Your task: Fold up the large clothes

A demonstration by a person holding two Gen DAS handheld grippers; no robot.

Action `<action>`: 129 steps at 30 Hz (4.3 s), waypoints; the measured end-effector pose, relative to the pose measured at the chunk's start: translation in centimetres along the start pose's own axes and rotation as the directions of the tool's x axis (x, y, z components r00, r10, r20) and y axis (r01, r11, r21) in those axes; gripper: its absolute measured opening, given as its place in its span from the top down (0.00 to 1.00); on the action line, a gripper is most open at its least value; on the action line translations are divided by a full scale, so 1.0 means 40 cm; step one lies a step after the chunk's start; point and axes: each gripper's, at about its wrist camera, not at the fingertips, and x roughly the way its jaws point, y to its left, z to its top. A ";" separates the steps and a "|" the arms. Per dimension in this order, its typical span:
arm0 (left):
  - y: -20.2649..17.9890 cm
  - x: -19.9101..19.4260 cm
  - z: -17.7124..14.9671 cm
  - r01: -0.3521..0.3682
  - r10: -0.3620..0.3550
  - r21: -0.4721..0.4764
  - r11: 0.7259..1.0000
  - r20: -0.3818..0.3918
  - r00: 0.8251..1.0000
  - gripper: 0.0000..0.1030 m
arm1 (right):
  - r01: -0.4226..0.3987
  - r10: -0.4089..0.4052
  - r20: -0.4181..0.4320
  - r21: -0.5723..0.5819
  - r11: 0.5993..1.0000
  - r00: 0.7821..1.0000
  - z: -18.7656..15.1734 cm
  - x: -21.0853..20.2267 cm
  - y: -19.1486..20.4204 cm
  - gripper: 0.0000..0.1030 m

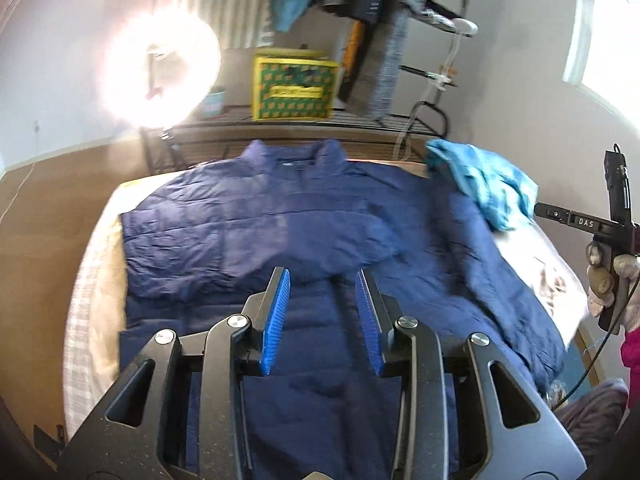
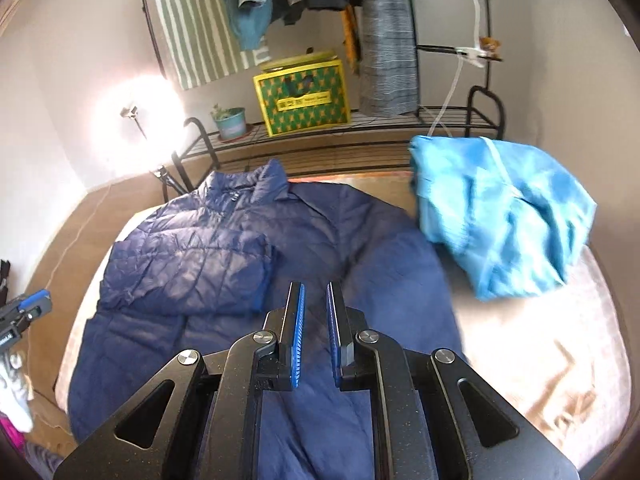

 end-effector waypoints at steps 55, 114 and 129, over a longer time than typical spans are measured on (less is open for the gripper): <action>-0.136 0.140 -0.101 0.128 -0.121 0.051 0.990 -0.122 0.985 0.66 | -0.047 0.117 -0.128 0.453 0.890 0.985 -0.459 -0.249 -0.340 0.98; -0.088 0.439 -0.050 0.197 -0.259 -0.207 0.958 -0.343 0.903 0.94 | -0.154 0.152 0.024 0.102 0.983 0.988 -0.015 0.126 0.012 0.54; 0.254 0.475 0.230 -0.104 0.079 -0.150 0.983 -0.163 0.983 0.96 | -0.100 0.108 -0.043 0.154 0.983 0.993 -0.030 0.189 -0.028 0.54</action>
